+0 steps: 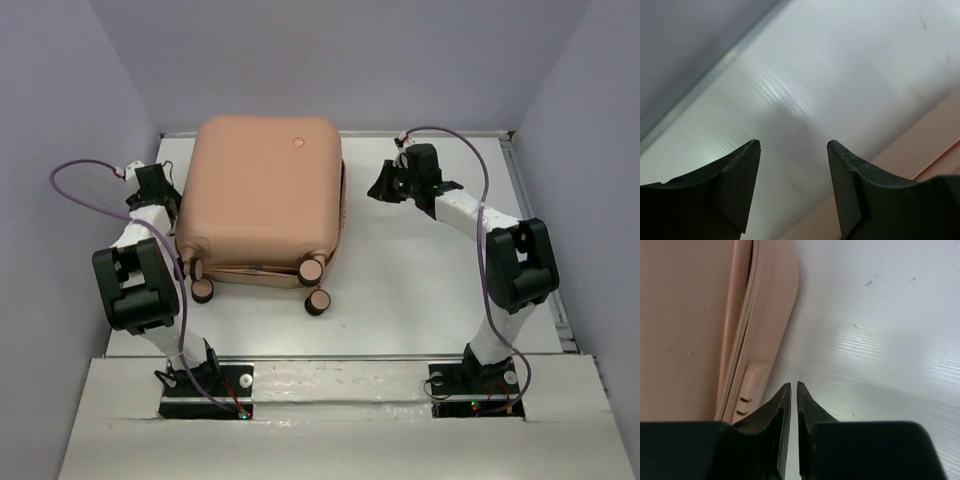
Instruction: Pack the luggage
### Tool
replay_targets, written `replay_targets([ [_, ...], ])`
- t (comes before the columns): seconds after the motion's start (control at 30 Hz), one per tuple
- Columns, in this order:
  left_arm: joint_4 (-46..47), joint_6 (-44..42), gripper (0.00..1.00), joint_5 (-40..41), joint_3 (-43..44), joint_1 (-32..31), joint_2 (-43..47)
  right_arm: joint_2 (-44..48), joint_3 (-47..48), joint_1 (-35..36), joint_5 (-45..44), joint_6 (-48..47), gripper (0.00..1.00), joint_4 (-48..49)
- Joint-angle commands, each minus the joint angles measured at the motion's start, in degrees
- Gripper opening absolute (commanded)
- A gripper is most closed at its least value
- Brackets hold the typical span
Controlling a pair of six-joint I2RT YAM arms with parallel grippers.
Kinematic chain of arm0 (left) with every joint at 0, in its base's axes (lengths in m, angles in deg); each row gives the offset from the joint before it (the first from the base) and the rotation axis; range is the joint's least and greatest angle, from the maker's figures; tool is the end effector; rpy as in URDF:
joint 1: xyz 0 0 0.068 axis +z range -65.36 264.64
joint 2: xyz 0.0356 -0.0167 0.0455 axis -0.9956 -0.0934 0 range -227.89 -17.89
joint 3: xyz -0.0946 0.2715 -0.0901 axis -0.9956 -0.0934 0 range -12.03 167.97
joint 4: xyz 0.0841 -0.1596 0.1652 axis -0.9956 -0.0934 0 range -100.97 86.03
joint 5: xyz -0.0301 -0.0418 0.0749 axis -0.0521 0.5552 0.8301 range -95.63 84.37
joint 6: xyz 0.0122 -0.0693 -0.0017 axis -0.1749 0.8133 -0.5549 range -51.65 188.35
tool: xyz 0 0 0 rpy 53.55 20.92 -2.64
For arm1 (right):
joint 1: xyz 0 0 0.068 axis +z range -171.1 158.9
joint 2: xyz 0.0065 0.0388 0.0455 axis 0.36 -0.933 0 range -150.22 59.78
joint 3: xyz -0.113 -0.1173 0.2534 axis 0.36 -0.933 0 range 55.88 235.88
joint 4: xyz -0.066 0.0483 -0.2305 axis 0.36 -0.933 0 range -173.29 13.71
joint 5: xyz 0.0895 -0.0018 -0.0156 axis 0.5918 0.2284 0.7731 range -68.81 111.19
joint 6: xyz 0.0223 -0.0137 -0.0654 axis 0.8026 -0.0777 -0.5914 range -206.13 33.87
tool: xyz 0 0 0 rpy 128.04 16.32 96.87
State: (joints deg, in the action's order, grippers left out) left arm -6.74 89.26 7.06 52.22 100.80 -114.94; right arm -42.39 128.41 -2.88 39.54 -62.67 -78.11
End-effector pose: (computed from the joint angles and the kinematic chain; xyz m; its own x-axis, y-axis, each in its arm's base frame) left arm 0.3663 0.1193 0.2564 -0.3637 -0.4678 -0.8055 -0.6134 0.7711 -0.1708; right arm 0.3918 0.1481 0.2730 -0.6744 0.1757 -0.7171 -0.3090 0.8150 0.4903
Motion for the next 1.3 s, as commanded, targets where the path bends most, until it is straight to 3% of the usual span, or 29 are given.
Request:
replay_targets([
  [0.0,-5.24,-0.44,0.69,-16.88,-9.12,-11.14,7.73,-2.32,3.22,0.77,-2.44,-3.16,0.18,-3.62],
  [0.2,-5.15,0.45,0.69,-20.77,-16.6,-16.25,18.29,-4.61,6.12,2.87,-0.59,-4.74,0.21,-5.56],
  [0.33,-7.42,1.15,0.69,-20.6,-19.85,-25.8,24.35,-8.82,12.44,4.54,4.84,-5.18,0.21,-6.43],
  [0.43,-9.1,2.99,0.69,-20.25,-21.53,-30.56,28.84,-16.63,24.98,4.55,11.17,-3.96,0.21,-8.62],
  [0.47,-9.45,3.52,0.69,-20.33,-21.88,-32.93,30.16,-19.53,35.82,4.55,12.66,-3.6,0.22,-10.72],
  [0.53,-11.55,4.84,0.69,-19.55,-22.5,-34.53,35.32,-28.67,47.82,4.55,15.4,-3.16,0.3,-19.21],
  [0.57,-12.69,5.02,0.7,-18.67,-22.41,-34.88,37.53,-30.79,53.36,4.55,13.92,-3.6,0.43,-22.84],
  [0.6,-13.92,4.67,0.7,-14.05,-21.98,-34.97,40.34,-32.11,60.46,4.55,7.64,-4.38,0.48,-26.18],
  [0.67,-18.4,3.97,0.7,-2.48,-19.0,-34.97,49.74,-29.33,59.49,2.27,2.25,-4.04,0.68,-27.45],
  [0.8,-18.86,0.64,0.76,9.6,-8.21,-34.88,61.36,-20.45,51.86,-0.9,-2.25,-3.85,0.81,-25.43],
  [0.9,-16.32,0.1,0.8,8.77,-3.09,-34.88,59.71,-13.25,48.77,-1.52,-6.99,-5.79,0.81,-25.33],
  [0.93,-15.09,-0.07,0.8,7.63,-1.95,-34.88,58.57,-11.4,47.45,-1.52,-7.62,-5.97,0.8,-25.16],
  [1.0,-11.66,-0.6,0.81,5.95,1.57,-34.88,52.43,-4.38,41.75,-1.52,-7.89,-5.89,0.58,-24.02],
  [1.03,-9.47,-0.95,0.81,5.42,3.84,-34.8,47.62,-1.48,34.33,-1.52,-7.28,-4.93,0.37,-21.75],
  [1.07,-8.41,-0.95,0.81,4.98,5.0,-34.71,45.31,5.94,28.77,-1.52,-6.32,-3.96,0.07,-19.38],
  [1.13,-5.33,-0.52,0.81,4.54,8.78,-34.1,38.37,14.33,16.39,1.37,-4.29,-1.41,0.07,-10.07],
  [1.17,-4.54,-0.08,0.81,3.32,10.18,-32.0,36.26,18.2,4.75,2.86,-4.37,-0.45,0.07,-7.69],
  [1.27,-3.83,2.38,0.81,-8.41,17.3,-25.26,26.42,29.99,-13.13,9.8,-6.12,1.84,0.07,-1.61],
])
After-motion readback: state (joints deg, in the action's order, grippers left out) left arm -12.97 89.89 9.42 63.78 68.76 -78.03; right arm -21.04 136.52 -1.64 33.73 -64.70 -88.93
